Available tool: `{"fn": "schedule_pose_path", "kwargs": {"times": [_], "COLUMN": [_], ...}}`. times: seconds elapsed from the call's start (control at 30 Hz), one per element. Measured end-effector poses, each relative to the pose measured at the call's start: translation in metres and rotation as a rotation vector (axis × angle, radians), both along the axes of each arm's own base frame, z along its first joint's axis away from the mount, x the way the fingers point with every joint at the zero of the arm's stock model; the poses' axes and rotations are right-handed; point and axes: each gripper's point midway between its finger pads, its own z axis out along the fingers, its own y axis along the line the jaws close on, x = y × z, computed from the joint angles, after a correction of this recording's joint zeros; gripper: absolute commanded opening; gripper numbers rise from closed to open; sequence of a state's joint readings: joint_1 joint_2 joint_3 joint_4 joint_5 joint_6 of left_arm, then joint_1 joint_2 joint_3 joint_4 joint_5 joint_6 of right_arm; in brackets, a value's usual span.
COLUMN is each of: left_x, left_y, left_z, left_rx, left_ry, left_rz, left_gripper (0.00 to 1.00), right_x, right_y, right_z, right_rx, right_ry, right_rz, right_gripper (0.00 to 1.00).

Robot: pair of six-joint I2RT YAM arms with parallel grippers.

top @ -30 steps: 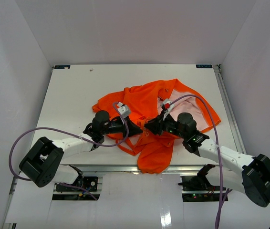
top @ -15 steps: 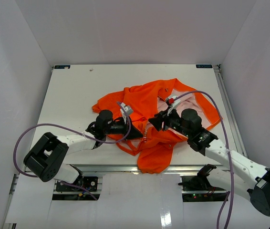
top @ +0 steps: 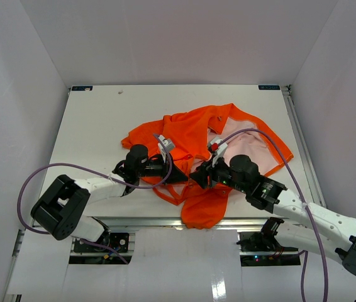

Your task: Zip up the jacket

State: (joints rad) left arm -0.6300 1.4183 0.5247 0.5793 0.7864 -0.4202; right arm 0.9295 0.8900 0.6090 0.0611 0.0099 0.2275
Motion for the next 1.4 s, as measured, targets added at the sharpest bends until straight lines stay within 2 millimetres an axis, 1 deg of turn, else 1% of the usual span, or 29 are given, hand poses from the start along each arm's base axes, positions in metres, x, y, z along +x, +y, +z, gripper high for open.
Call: {"fn": "schedule_pose_path", "kwargs": {"times": [0.17, 0.3, 0.4, 0.57, 0.77, 0.87, 0.97, 1.07, 1.23, 1.3, 1.4], "left_x": [0.000, 0.000, 0.000, 0.000, 0.000, 0.000, 0.001, 0.001, 0.001, 0.001, 0.001], "left_y": [0.000, 0.000, 0.000, 0.000, 0.000, 0.000, 0.000, 0.000, 0.000, 0.000, 0.001], "left_z": [0.002, 0.002, 0.002, 0.002, 0.002, 0.002, 0.002, 0.002, 0.002, 0.002, 0.003], "left_rx": [-0.004, -0.004, -0.004, -0.004, -0.004, -0.003, -0.003, -0.003, -0.002, -0.003, -0.004], "left_ry": [-0.006, -0.006, -0.006, -0.006, -0.006, -0.006, -0.007, -0.007, -0.007, -0.008, -0.010], "left_rz": [0.000, 0.000, 0.000, 0.000, 0.001, 0.001, 0.004, 0.005, 0.006, 0.006, 0.007], "left_gripper": [0.00, 0.00, 0.00, 0.00, 0.00, 0.00, 0.00, 0.00, 0.00, 0.00, 0.00], "right_x": [-0.010, -0.015, -0.020, -0.033, -0.030, -0.030, -0.027, -0.025, -0.021, -0.019, -0.017], "right_y": [0.000, -0.002, 0.002, 0.010, 0.011, 0.011, 0.014, 0.021, 0.027, 0.028, 0.026], "right_z": [-0.019, -0.032, -0.035, -0.043, -0.064, -0.071, -0.072, -0.068, -0.066, -0.068, -0.072], "right_rx": [-0.017, -0.033, -0.040, -0.073, -0.148, -0.188, -0.218, -0.227, -0.259, -0.278, -0.308], "right_ry": [0.047, 0.077, 0.076, 0.078, 0.101, 0.104, 0.094, 0.078, 0.060, 0.057, 0.055], "right_rz": [0.034, 0.040, 0.046, 0.055, -0.033, -0.073, -0.114, -0.145, -0.206, -0.226, -0.258], "right_gripper": [0.48, 0.53, 0.54, 0.51, 0.51, 0.51, 0.51, 0.51, 0.48, 0.46, 0.39]}}
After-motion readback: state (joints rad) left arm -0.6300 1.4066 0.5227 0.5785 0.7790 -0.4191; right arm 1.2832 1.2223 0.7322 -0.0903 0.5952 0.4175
